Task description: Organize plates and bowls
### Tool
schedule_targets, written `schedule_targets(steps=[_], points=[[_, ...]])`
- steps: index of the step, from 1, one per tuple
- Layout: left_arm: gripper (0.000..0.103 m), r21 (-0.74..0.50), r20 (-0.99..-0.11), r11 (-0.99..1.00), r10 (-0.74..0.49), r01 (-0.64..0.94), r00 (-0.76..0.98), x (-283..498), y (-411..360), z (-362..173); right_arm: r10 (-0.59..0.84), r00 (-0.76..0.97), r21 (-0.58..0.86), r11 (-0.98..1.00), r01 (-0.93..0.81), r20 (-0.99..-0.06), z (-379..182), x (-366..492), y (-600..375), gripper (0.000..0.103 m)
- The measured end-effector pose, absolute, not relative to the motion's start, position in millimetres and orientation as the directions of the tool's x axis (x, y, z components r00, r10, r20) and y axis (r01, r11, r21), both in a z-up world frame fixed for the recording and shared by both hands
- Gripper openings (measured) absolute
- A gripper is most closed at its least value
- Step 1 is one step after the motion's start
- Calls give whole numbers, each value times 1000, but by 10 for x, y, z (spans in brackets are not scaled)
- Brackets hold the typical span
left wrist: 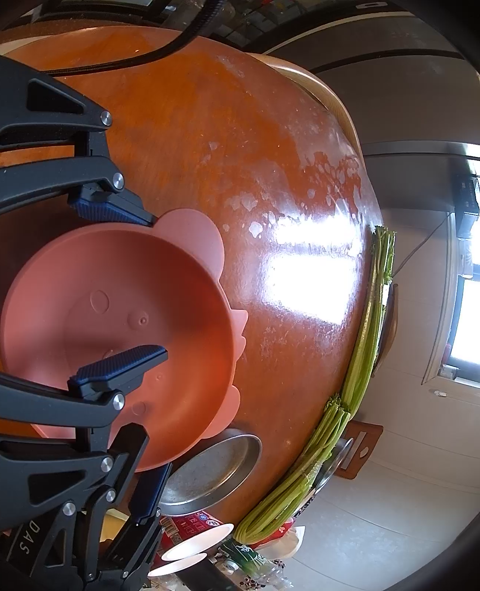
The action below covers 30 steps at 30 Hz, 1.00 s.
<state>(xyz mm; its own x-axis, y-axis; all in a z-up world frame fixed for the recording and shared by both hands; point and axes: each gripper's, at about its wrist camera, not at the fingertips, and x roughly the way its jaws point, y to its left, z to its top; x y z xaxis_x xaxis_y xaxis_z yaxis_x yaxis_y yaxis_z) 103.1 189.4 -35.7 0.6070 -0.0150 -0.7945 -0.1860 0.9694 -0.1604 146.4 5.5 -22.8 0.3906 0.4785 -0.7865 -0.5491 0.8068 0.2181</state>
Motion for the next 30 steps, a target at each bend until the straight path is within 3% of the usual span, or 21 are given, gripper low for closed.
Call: schedule_targets(steps=[18, 30], points=[[60, -135, -762, 957, 65, -256, 645, 770, 2043, -143, 497, 438, 225, 813, -538, -749, -39, 1416, -125, 44], [63, -159, -709, 968, 25, -194, 705, 498, 1734, 208, 515, 511, 236, 825, -514, -688, 309, 1159, -517, 45]])
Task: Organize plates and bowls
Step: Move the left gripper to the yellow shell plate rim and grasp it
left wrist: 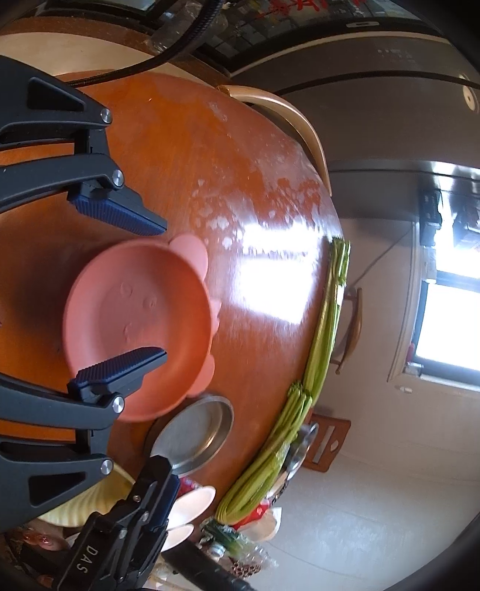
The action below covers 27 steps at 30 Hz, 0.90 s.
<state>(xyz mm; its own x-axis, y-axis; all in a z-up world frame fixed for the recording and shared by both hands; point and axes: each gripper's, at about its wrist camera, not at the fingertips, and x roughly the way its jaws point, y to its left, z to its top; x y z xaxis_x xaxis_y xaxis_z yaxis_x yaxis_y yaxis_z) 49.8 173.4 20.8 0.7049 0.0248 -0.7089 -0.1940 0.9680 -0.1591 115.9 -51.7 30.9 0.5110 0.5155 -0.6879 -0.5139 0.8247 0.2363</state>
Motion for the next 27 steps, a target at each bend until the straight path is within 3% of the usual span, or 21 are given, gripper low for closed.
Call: schedule_targets(steps=[15, 27], points=[[64, -148, -715, 988, -79, -40, 695, 417, 975, 237, 484, 599, 205, 856, -475, -638, 532, 709, -1248, 46], [64, -128, -773, 989, -147, 76, 617, 356, 385, -63, 463, 581, 212, 869, -448, -669, 328, 375, -1599, 47]])
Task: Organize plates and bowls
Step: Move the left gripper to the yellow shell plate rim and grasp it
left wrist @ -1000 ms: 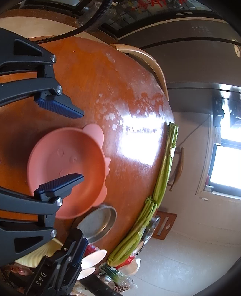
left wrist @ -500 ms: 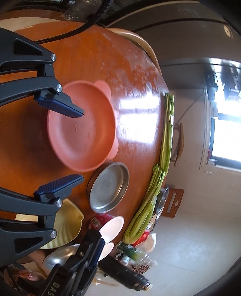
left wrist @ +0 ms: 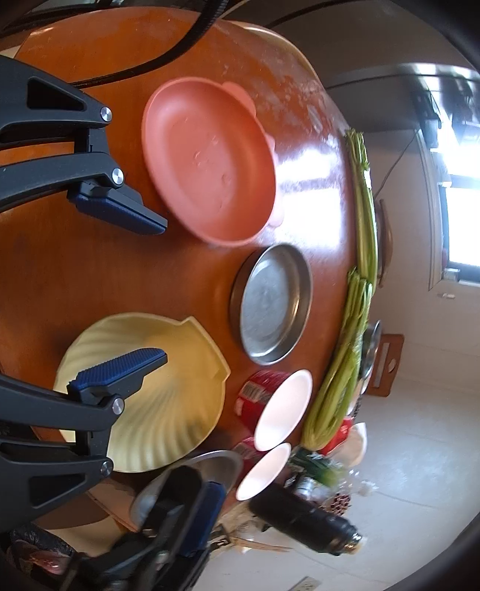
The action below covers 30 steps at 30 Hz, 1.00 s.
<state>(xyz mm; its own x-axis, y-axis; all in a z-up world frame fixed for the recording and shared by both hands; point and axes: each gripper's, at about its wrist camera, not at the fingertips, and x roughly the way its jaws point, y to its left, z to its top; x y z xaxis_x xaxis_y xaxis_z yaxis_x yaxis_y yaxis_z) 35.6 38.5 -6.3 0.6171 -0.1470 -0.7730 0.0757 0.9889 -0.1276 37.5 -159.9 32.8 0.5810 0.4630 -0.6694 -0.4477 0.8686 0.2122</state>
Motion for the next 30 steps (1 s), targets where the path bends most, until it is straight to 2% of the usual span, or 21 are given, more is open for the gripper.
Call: schedule_targets(steps=[13, 22, 30], points=[[64, -117, -809, 988, -156, 104, 567, 352, 200, -239, 411, 536, 207, 893, -399, -737, -61, -13, -1923, 47], [64, -100, -826, 989, -141, 105, 545, 418, 133, -326, 436, 483, 288, 891, -351, -759, -256, 66, -1940, 47], [64, -73, -831, 993, -115, 98, 544, 479, 137, -385, 399, 511, 240, 905, -350, -761, -331, 151, -1795, 47]])
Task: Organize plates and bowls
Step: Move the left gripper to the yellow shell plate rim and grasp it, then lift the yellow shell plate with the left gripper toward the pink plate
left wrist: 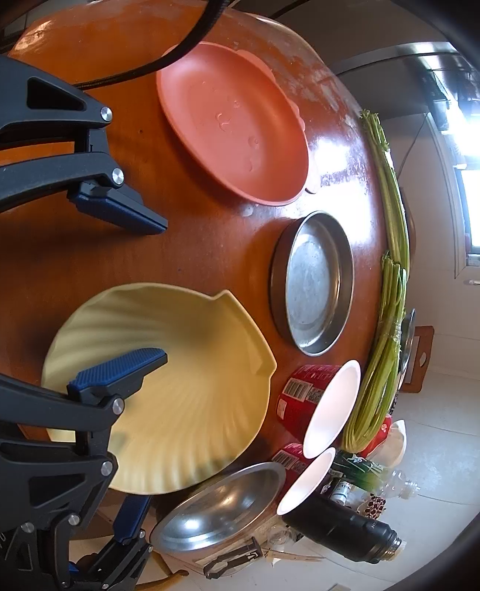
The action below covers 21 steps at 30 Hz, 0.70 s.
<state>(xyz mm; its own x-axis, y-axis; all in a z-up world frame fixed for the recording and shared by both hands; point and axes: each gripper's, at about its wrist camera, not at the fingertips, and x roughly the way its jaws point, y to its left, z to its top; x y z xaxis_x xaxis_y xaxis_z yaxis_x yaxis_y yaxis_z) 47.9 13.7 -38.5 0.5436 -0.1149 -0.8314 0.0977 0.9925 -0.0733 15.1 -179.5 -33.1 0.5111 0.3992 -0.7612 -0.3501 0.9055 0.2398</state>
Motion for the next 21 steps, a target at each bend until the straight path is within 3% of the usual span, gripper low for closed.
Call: schedule_targets(steps=[10, 17, 21], points=[[64, -66, -822, 997, -81, 46, 564, 448, 360, -385, 403, 506, 195, 889, -414, -763, -311, 219, -1512, 49], [64, -132, -812, 989, -149, 70, 565, 416, 423, -370, 421, 479, 177, 863, -473, -771, -318, 235, -1290, 49], [64, -107, -813, 992, -130, 72, 568, 417, 371, -376, 411, 480, 173, 868, -465, -775, -326, 268, -1277, 49]])
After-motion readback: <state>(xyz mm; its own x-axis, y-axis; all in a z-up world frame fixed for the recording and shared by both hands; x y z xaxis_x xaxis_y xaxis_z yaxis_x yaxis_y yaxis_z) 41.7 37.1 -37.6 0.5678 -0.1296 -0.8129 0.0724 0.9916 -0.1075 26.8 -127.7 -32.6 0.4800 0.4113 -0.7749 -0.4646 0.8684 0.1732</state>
